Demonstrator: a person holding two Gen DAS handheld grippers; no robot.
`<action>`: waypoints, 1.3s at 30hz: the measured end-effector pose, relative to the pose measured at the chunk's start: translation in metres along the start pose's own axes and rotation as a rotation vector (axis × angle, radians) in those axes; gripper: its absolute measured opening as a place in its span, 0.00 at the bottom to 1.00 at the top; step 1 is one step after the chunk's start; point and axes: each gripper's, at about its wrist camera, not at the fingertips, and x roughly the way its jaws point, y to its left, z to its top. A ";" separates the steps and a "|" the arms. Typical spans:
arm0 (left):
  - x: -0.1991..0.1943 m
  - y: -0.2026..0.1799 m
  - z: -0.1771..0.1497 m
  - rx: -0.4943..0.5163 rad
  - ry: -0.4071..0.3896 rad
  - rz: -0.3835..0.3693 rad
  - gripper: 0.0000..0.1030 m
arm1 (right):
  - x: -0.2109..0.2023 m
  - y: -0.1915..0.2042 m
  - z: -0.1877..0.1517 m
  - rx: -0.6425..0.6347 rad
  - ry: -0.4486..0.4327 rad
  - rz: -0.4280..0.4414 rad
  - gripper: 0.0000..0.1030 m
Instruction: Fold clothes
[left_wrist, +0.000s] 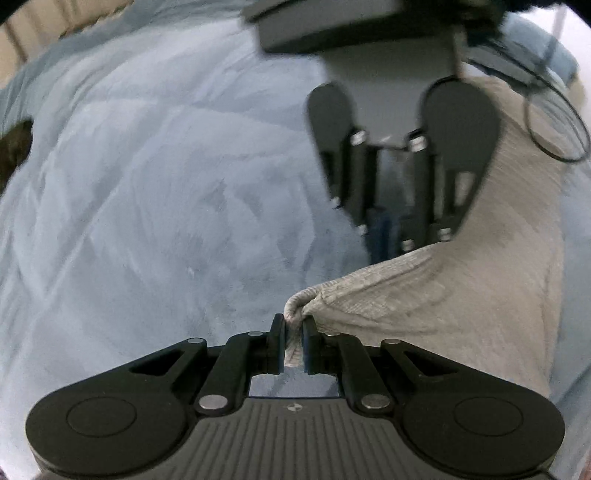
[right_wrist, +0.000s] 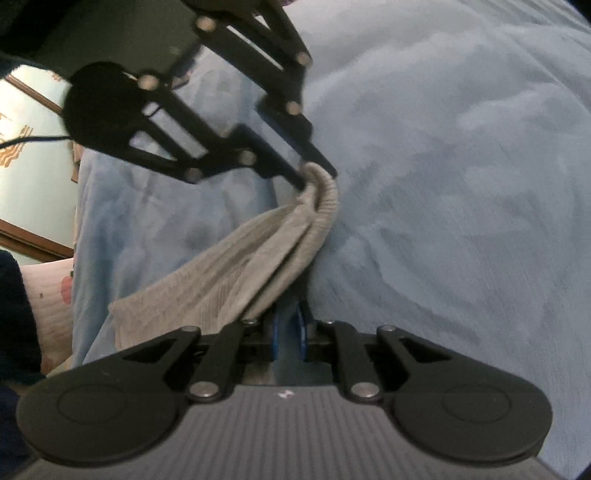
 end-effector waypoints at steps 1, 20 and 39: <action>0.007 0.004 0.000 -0.023 0.007 -0.008 0.08 | -0.002 -0.003 -0.001 0.002 0.006 -0.003 0.10; -0.042 0.007 -0.009 -0.249 -0.067 0.069 0.26 | -0.122 0.010 -0.090 0.327 -0.338 -0.438 0.17; -0.012 -0.063 -0.015 -0.353 -0.082 0.048 0.19 | -0.094 0.053 -0.121 0.039 -0.201 -0.588 0.35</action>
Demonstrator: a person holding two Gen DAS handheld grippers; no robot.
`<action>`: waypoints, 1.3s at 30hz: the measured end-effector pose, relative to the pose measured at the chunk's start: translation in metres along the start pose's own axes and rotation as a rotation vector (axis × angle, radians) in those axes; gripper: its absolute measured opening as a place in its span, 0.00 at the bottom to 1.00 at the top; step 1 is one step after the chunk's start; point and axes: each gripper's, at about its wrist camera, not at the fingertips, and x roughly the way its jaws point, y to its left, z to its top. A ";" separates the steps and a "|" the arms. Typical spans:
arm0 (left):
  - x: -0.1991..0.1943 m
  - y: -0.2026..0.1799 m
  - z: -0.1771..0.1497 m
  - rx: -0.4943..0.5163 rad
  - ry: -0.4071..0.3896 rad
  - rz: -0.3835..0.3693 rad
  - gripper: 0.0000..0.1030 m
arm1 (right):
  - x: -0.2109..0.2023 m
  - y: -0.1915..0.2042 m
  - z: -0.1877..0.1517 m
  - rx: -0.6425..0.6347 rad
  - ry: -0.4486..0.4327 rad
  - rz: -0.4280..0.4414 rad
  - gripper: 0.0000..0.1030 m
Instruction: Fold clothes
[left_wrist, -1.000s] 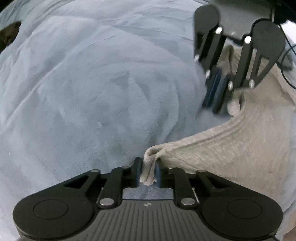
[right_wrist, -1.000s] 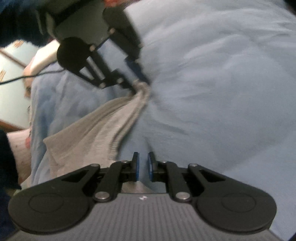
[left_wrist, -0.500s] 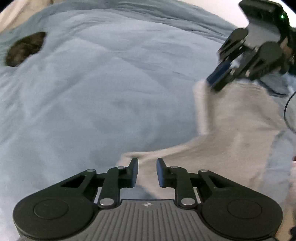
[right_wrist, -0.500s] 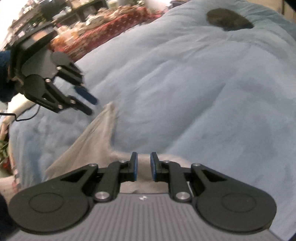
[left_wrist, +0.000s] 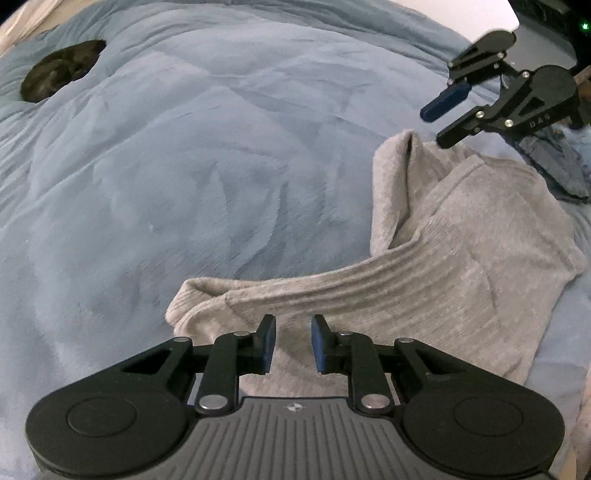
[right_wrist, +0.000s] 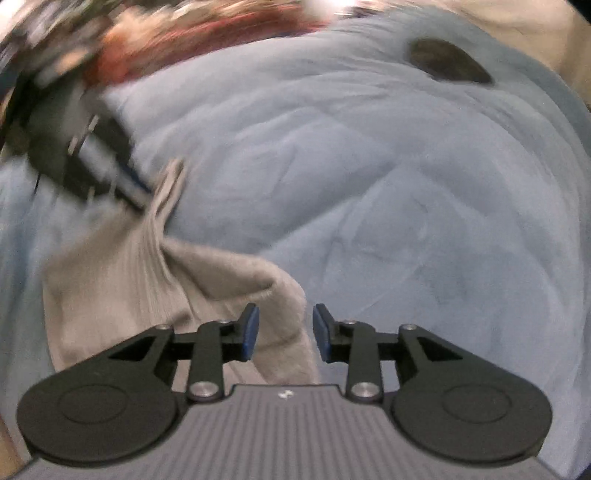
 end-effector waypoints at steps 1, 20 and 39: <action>-0.002 0.000 0.001 0.006 0.000 0.003 0.19 | 0.000 -0.002 -0.001 -0.046 0.010 0.000 0.35; -0.014 -0.058 0.068 0.354 -0.228 -0.198 0.40 | -0.038 0.022 0.009 -0.187 0.081 0.050 0.08; 0.089 -0.029 0.118 0.184 0.030 -0.614 0.27 | 0.015 -0.046 0.038 0.264 0.171 0.098 0.08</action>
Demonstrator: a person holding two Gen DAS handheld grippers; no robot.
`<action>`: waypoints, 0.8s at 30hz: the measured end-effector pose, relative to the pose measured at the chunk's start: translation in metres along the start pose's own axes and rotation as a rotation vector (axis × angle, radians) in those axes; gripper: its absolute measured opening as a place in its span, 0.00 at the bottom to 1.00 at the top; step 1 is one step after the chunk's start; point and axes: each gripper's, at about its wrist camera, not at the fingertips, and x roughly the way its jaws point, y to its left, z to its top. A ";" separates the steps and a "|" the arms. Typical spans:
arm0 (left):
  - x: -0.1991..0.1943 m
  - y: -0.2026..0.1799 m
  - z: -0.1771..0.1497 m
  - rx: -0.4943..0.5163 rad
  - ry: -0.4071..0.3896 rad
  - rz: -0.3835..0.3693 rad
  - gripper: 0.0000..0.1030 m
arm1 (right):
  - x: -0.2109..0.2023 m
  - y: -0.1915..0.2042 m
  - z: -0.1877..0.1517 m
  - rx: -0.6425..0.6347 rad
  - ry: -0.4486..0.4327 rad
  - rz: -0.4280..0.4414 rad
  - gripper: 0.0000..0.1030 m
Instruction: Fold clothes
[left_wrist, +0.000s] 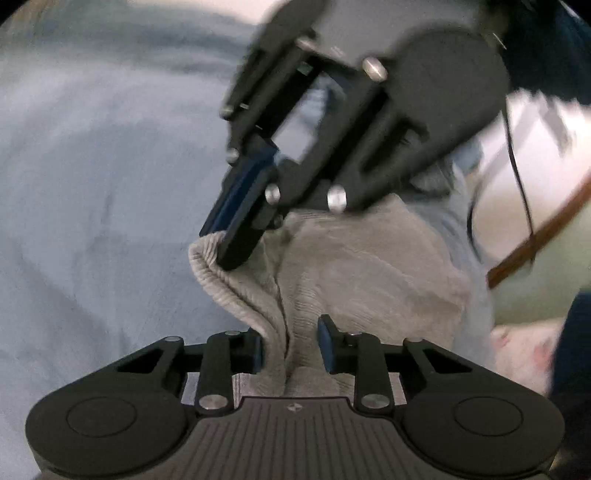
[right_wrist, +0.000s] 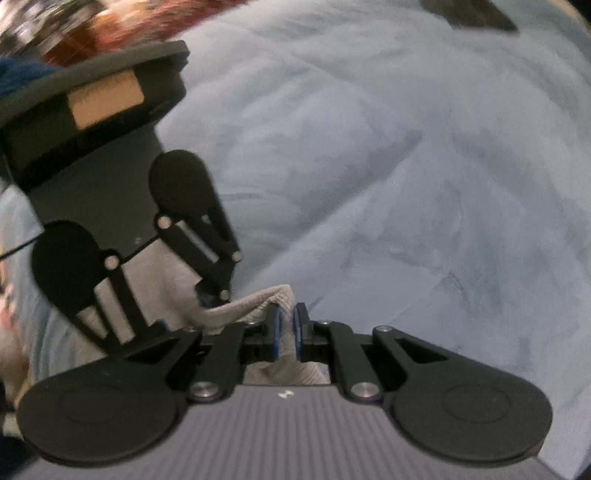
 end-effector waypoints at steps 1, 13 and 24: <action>0.003 0.015 0.002 -0.072 0.013 -0.022 0.27 | 0.012 -0.007 0.003 0.021 0.010 -0.004 0.08; -0.055 0.046 0.000 -0.327 -0.097 0.145 0.44 | 0.024 -0.022 -0.002 0.150 -0.018 -0.022 0.08; -0.151 0.022 -0.081 -0.385 -0.232 0.528 0.41 | 0.007 -0.024 -0.021 0.196 -0.119 -0.014 0.00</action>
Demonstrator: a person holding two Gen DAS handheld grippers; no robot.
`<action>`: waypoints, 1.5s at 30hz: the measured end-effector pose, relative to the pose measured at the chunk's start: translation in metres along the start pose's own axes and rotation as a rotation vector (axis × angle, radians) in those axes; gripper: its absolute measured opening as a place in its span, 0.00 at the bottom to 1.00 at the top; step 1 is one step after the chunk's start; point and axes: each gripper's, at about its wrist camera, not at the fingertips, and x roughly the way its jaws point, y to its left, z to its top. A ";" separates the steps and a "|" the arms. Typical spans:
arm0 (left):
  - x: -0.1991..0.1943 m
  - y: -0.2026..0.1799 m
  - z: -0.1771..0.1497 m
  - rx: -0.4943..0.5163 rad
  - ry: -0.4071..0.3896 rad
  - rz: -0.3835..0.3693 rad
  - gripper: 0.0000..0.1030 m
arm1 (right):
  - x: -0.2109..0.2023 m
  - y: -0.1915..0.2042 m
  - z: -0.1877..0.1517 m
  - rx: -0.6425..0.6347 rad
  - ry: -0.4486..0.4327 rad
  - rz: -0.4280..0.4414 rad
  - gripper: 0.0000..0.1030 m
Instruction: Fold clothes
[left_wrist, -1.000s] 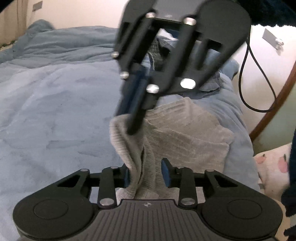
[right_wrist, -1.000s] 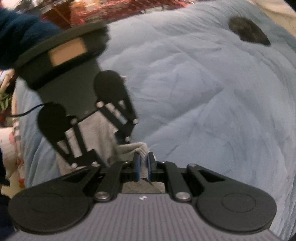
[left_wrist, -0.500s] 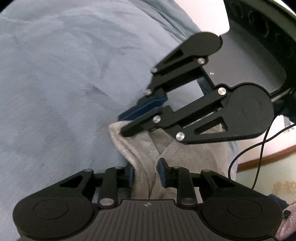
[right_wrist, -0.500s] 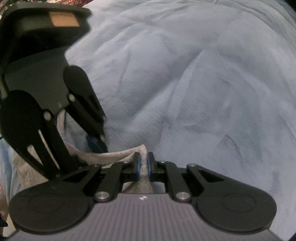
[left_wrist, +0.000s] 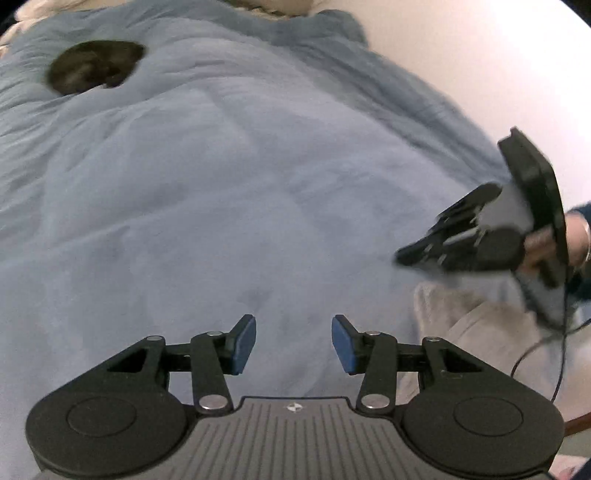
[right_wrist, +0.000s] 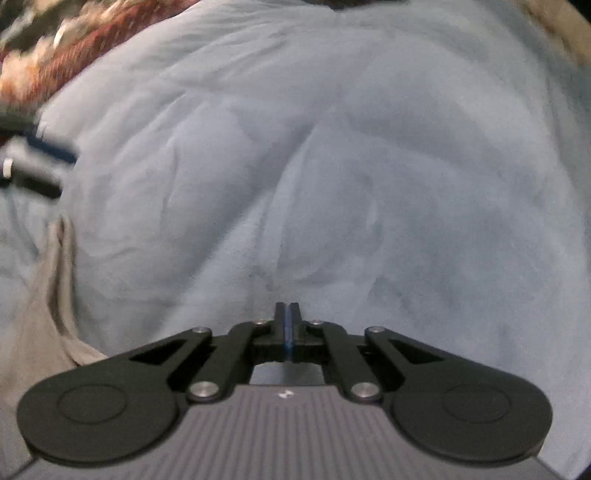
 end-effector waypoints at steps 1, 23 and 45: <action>-0.003 0.004 -0.007 -0.016 0.009 0.013 0.41 | -0.003 -0.002 -0.002 0.003 -0.009 0.006 0.00; 0.032 0.027 -0.063 -0.245 0.040 -0.030 0.14 | 0.016 -0.005 -0.025 0.030 -0.053 0.002 0.07; 0.008 -0.098 -0.081 -0.076 -0.043 0.016 0.12 | -0.088 0.025 -0.101 0.288 -0.259 -0.230 0.18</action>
